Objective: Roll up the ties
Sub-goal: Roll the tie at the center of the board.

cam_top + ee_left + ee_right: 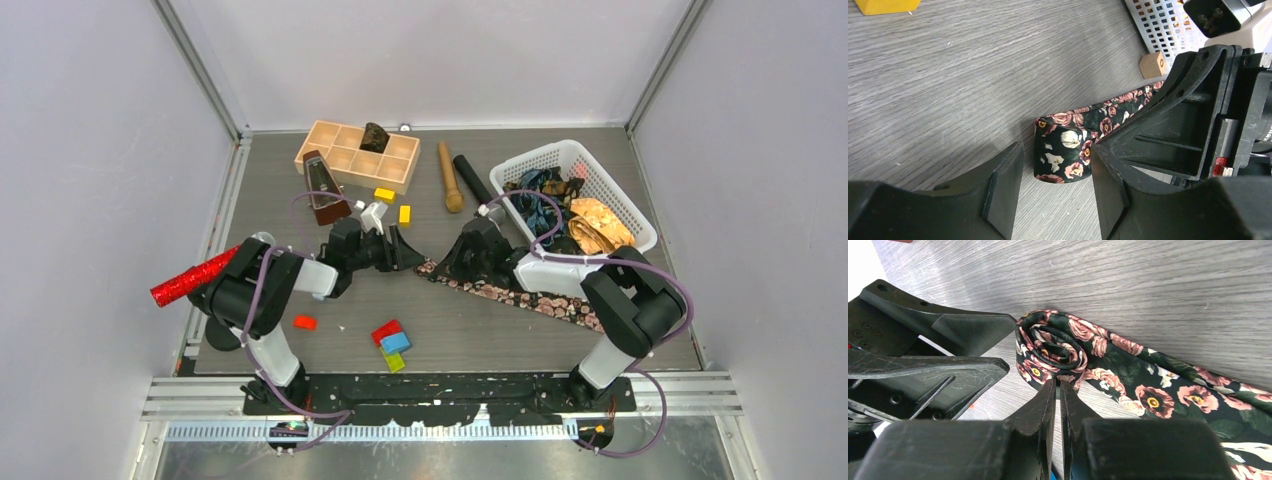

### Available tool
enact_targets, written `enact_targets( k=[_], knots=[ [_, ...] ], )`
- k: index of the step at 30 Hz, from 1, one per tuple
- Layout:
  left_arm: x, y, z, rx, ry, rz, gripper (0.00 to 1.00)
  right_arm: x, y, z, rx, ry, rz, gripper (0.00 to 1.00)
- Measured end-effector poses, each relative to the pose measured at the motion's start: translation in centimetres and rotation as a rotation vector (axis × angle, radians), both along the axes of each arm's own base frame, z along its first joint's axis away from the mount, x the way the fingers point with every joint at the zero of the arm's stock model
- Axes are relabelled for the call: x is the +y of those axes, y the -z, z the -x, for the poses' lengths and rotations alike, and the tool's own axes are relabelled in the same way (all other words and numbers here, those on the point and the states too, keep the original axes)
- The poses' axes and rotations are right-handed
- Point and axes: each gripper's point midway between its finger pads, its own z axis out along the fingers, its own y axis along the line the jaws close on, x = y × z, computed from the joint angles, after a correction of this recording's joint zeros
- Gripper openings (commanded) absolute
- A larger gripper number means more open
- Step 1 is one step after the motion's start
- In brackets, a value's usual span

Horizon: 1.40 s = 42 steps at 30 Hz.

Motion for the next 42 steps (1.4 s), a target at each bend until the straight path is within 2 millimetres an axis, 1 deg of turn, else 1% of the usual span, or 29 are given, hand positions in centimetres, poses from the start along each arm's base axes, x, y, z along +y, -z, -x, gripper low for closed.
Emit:
enact_targets(
  k=[8, 17, 28, 33, 42],
  knots=[
    [-0.2, 0.7, 0.4, 0.018, 0.027, 0.006, 0.55, -0.8, 0.9, 0.3, 0.024, 0.019, 0.044, 0.14],
    [-0.5, 1.3, 1.0, 0.040, 0.055, 0.014, 0.57, -1.2, 1.2, 0.4, 0.031, 0.027, 0.060, 0.14],
    [-1.4, 1.1, 1.6, 0.066, 0.080, 0.053, 0.59, -1.2, 1.2, 0.4, 0.033, 0.027, 0.061, 0.14],
    [-2.1, 1.1, 1.9, 0.067, 0.102, 0.061, 0.57, -1.2, 1.2, 0.4, 0.033, 0.027, 0.061, 0.14],
    [-2.8, 1.3, 1.8, 0.074, 0.121, 0.077, 0.52, -1.2, 1.2, 0.4, 0.033, 0.026, 0.061, 0.14]
  ],
)
